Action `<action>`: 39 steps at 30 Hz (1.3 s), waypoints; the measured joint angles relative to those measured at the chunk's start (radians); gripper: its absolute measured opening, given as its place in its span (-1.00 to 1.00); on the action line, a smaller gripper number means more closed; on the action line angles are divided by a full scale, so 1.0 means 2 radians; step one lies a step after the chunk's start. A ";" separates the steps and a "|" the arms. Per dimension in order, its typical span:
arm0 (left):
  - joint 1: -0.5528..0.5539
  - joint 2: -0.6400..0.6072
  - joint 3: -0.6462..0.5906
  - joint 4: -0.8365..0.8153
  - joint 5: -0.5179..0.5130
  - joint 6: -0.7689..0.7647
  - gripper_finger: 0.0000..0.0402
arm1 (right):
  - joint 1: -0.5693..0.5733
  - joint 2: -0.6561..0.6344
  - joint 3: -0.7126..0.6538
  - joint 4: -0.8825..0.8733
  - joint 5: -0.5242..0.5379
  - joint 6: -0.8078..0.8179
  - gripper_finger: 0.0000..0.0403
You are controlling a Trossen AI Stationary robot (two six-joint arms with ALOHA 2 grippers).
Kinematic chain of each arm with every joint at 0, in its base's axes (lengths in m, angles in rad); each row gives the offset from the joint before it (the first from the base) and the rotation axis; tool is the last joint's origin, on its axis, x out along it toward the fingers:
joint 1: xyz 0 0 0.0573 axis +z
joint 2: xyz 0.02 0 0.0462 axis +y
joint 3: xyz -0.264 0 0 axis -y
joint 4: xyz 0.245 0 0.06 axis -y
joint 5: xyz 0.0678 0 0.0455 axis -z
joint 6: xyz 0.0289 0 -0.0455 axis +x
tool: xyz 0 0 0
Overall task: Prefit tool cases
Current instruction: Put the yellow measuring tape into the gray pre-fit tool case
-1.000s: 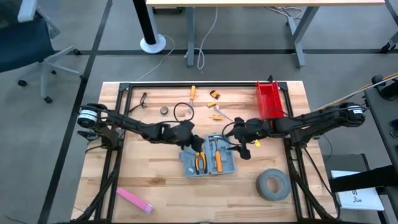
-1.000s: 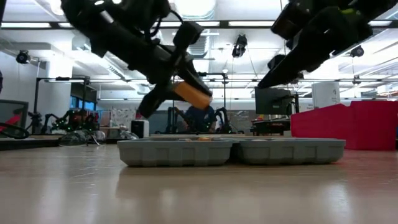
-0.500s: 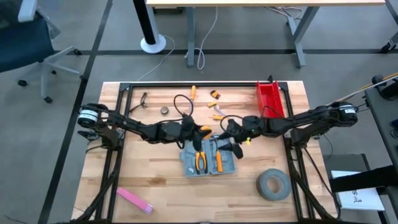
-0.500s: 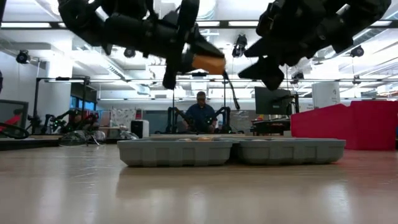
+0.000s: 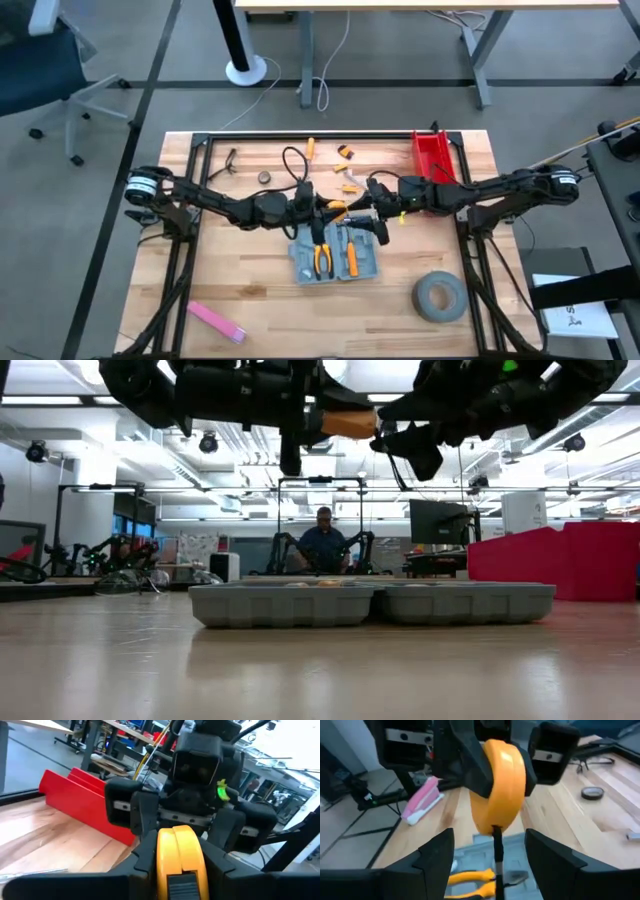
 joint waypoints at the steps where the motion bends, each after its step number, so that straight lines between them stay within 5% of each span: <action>1: 0.000 0.000 0.000 0.006 0.000 0.001 -0.60 | 0.000 0.000 0.000 0.001 -0.001 0.000 0.08; 28: -0.004 0.000 0.033 -0.011 0.039 0.052 -0.60 | 0.000 0.002 0.036 0.015 -0.012 0.006 -0.06; 39: -0.005 0.000 0.033 -0.007 0.039 0.050 -0.60 | 0.001 0.002 0.037 0.014 -0.014 -0.007 -0.38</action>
